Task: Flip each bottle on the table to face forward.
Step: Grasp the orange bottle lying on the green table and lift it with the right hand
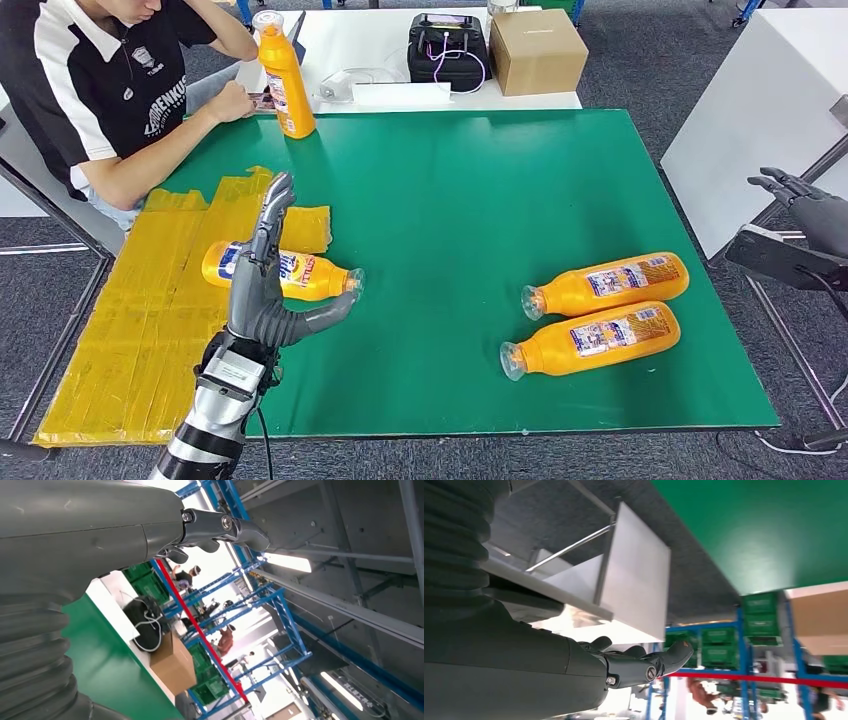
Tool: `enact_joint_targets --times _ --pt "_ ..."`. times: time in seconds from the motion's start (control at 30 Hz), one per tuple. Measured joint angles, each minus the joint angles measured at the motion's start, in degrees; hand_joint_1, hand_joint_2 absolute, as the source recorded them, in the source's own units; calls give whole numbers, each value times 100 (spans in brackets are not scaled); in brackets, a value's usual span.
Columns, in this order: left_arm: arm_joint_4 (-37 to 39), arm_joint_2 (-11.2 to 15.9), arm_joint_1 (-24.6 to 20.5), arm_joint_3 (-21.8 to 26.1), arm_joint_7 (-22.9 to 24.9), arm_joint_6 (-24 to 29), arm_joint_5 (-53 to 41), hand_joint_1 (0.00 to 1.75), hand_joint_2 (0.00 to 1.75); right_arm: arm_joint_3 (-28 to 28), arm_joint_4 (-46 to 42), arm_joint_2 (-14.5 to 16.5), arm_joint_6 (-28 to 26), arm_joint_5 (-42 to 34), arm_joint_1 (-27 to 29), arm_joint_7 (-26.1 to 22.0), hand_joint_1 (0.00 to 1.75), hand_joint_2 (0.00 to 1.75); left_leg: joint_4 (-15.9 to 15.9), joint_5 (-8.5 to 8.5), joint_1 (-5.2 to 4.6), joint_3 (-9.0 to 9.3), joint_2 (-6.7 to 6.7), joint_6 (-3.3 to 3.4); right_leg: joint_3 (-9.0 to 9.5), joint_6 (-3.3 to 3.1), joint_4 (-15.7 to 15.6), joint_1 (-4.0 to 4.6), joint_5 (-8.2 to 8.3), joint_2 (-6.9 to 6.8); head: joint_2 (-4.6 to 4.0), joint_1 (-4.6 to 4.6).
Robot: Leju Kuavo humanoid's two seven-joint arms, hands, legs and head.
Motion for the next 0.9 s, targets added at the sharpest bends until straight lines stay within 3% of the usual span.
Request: enact_joint_targets --times 0.27,0.5,0.73,0.9 --pt "137 -61 -178 -114 10 -67 103 0 175 514 1274 505 -732 739 -358 -115 0 175 0 0 1 0 0 0 1 0 1 2 0 0 0 0" --pt "254 -116 -252 -192 54 -118 124 0 175 759 2278 1226 -1393 1322 -467 -87 0 175 -1 1 4 0 -1 0 -1 0 1 2 0 -1 0 0" --pt "346 -128 -273 -202 56 -155 192 0 175 835 2780 1544 -1471 1554 -551 -240 0 175 -1 1 4 -1 -1 -1 -1 0 1 2 0 -1 0 1" --pt "380 -129 -276 -200 55 -172 228 0 175 958 2989 1790 -1875 2034 -551 -418 0 175 -1 1 4 -2 1 -1 -1 0 1 2 0 0 0 1"
